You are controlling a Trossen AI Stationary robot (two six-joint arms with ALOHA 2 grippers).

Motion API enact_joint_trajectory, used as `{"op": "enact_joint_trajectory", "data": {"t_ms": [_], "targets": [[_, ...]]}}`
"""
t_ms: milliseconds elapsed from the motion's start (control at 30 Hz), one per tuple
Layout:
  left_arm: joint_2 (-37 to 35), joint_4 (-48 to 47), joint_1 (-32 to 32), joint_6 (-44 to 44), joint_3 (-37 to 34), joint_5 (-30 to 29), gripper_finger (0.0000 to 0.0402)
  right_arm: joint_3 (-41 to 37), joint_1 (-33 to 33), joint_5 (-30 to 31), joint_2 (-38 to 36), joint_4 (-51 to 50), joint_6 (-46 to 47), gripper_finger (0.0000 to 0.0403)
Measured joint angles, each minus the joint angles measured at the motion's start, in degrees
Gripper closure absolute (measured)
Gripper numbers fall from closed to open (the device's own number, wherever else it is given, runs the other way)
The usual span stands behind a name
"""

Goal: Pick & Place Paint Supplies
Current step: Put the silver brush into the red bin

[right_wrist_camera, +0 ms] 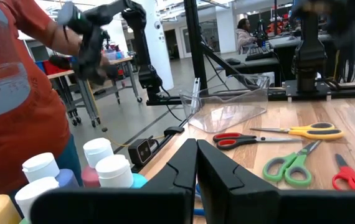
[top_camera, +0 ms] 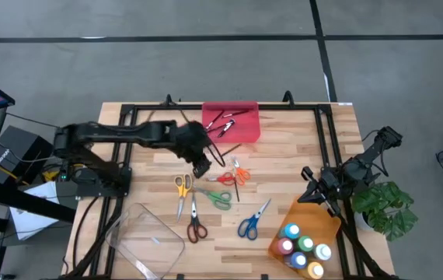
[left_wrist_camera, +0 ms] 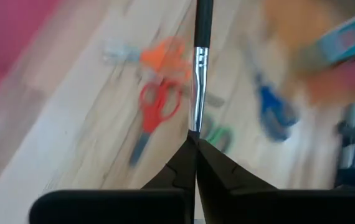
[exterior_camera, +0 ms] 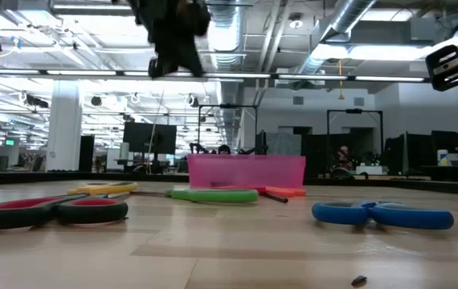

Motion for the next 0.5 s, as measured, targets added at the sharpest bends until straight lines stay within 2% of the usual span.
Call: {"op": "enact_joint_trajectory", "data": {"t_ms": [233, 500], "targets": [[-10.9, 9.6, 0.0, -3.3, 0.1, -0.1, 0.0401, 0.0, 0.0, 0.0, 0.0, 0.0, 0.0, 0.0395], [-19.0, 24.6, -0.1, -4.3, 0.1, 0.9, 0.0401, 0.0, 0.0, 0.0, 0.0, 0.2, 0.0, 0.0394]]}}
